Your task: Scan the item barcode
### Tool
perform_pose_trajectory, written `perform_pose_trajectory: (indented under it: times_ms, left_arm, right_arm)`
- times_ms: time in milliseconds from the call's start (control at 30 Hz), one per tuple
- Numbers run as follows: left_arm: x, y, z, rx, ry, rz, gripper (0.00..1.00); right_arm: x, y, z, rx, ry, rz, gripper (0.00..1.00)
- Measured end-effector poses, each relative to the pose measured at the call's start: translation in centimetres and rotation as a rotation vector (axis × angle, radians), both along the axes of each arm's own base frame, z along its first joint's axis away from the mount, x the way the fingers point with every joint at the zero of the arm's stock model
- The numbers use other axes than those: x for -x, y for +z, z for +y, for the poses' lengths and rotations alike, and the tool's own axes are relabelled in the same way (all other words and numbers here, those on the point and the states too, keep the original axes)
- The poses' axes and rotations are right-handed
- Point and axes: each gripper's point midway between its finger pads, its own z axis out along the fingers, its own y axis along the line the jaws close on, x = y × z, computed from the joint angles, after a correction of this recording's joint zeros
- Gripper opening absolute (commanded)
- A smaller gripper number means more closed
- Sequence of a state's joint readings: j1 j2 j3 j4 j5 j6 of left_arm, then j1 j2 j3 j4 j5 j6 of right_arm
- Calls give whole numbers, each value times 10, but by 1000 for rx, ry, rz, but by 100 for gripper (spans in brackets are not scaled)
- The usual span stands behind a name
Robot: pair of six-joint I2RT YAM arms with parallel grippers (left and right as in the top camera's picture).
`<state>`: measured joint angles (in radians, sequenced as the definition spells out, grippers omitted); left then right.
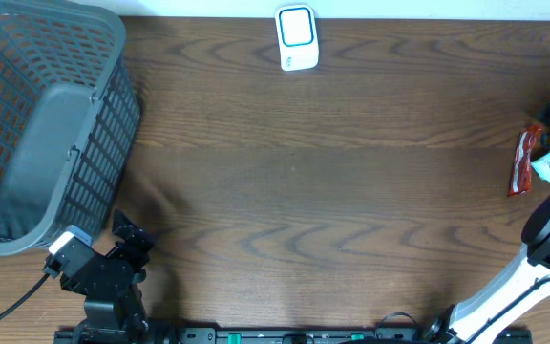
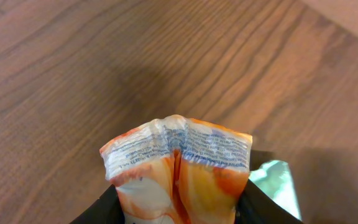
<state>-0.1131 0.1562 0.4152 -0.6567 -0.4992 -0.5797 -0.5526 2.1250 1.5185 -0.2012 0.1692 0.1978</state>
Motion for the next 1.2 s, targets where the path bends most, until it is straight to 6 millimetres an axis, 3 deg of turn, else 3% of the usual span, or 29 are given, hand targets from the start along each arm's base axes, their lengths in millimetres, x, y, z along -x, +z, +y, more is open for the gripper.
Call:
perform_pose_trajectory:
  times_ms: [267, 567, 667, 733, 767, 900, 967, 1033, 1133, 1200]
  left_arm:
    - [0, 0, 0, 0, 0, 0, 93]
    - [0, 0, 0, 0, 0, 0, 93]
    - [0, 0, 0, 0, 0, 0, 93]
    - [0, 0, 0, 0, 0, 0, 93]
    - [0, 0, 0, 0, 0, 0, 93]
    - [0, 0, 0, 0, 0, 0, 93]
    - [0, 0, 0, 0, 0, 0, 93]
    - [0, 0, 0, 0, 0, 0, 93]
    - [0, 0, 0, 0, 0, 0, 93]
    - [0, 0, 0, 0, 0, 0, 93]
  right_arm:
    - [-2, -49, 10, -67, -15, 47, 36]
    - [38, -55, -1, -36, -136, 205, 38]
    - [52, -56, -8, -51, -190, 229, 66]
    - [63, -61, -9, -74, -212, 255, 94]
    - [66, -63, -8, -87, -215, 262, 99]
    - [62, -60, 2, -148, -182, 252, 99]
    - [51, -49, 12, -185, -142, 220, 99]
    - [33, -24, 19, -200, -96, 154, 99]
    - [3, 48, 35, -196, -4, 1, 99]
    - [-11, 110, 54, -179, 68, -121, 99]
